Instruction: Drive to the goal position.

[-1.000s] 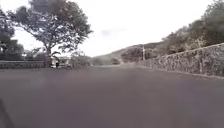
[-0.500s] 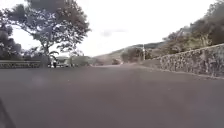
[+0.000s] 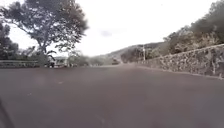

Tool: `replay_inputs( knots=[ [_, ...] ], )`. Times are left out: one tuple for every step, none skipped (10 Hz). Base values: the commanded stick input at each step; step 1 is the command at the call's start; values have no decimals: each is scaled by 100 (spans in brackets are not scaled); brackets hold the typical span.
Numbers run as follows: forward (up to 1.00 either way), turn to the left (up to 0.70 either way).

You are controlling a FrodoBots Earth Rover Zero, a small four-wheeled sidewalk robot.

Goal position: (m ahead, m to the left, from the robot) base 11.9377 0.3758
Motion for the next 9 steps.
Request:
replay_inputs(
  knots=[
    [100,0],
    [100,0],
    [100,0],
    [100,0],
    [100,0],
    [100,0],
    [100,0],
    [100,0],
    [100,0]
  ],
)
